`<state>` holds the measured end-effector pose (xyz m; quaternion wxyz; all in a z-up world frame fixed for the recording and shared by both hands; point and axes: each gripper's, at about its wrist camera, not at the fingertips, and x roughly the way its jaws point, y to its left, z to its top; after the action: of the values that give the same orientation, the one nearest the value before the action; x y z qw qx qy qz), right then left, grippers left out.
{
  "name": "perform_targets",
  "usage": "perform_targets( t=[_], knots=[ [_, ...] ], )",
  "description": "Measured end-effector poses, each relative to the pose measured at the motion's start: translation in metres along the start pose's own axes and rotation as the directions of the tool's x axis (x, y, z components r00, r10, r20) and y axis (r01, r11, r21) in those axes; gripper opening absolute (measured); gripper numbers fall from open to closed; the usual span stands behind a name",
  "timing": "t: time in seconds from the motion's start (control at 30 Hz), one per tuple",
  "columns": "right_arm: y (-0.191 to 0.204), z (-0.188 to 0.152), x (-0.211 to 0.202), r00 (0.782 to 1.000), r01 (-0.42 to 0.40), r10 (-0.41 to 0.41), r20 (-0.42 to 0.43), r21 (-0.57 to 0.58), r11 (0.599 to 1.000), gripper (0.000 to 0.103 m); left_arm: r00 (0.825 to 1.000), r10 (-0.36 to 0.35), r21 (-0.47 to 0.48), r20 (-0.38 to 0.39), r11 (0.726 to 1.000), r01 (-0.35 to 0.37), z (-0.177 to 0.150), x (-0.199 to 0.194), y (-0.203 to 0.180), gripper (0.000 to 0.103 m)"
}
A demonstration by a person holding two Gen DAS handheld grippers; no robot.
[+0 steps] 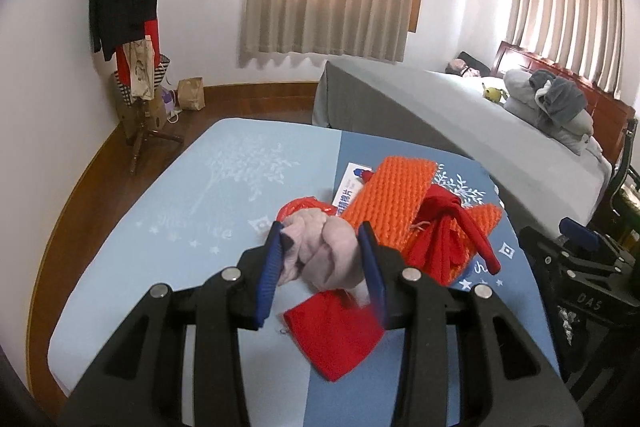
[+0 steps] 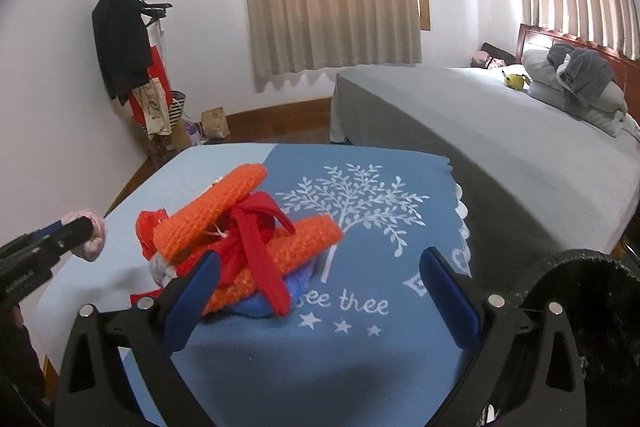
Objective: Collect trash
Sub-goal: 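Grasp the orange foam mesh sleeve with the right tool while the left tool holds the pink ball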
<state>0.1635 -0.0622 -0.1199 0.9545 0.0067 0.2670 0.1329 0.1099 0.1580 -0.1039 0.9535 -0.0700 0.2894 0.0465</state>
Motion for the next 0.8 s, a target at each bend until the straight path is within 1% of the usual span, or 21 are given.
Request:
perform_targets(
  t=[0.13, 0.33, 0.4, 0.47, 0.53, 0.67, 0.7, 0.8],
  knots=[
    [0.008, 0.008, 0.005, 1.0, -0.019, 0.019, 0.01, -0.01, 1.0, 0.094, 1.0, 0.012, -0.015, 0.004, 1.0, -0.012, 0.004, 0.005, 0.009, 0.037],
    [0.031, 0.022, 0.018, 0.998, -0.069, 0.069, 0.012, -0.031, 0.997, 0.084, 0.999, 0.039, -0.027, 0.017, 0.999, -0.038, 0.01, 0.009, 0.024, 0.037],
    [0.042, 0.025, 0.025, 0.996, -0.091, 0.091, 0.004, -0.04, 0.995, 0.075, 0.998, 0.054, -0.03, 0.021, 0.998, -0.053, 0.011, 0.01, 0.029, 0.037],
    [0.05, 0.028, 0.031, 0.993, -0.118, 0.118, -0.008, -0.044, 0.992, 0.069, 0.997, 0.069, -0.036, 0.021, 0.997, -0.069, 0.011, 0.011, 0.036, 0.037],
    [0.06, 0.029, 0.037, 0.99, -0.141, 0.141, -0.017, -0.049, 0.989, 0.065, 0.996, 0.084, -0.043, 0.019, 0.996, -0.083, 0.011, 0.013, 0.043, 0.037],
    [0.076, 0.028, 0.051, 0.984, -0.174, 0.171, -0.056, -0.06, 0.983, 0.051, 0.994, 0.105, -0.042, 0.025, 0.994, -0.104, 0.011, 0.013, 0.053, 0.037],
    [0.08, 0.026, 0.056, 0.981, -0.183, 0.178, -0.074, -0.057, 0.981, 0.049, 0.993, 0.113, -0.037, 0.027, 0.993, -0.112, 0.011, 0.013, 0.054, 0.037],
    [0.085, 0.022, 0.065, 0.979, -0.185, 0.179, -0.102, -0.057, 0.981, 0.047, 0.993, 0.118, -0.036, 0.03, 0.993, -0.117, 0.011, 0.014, 0.059, 0.037]
  ],
)
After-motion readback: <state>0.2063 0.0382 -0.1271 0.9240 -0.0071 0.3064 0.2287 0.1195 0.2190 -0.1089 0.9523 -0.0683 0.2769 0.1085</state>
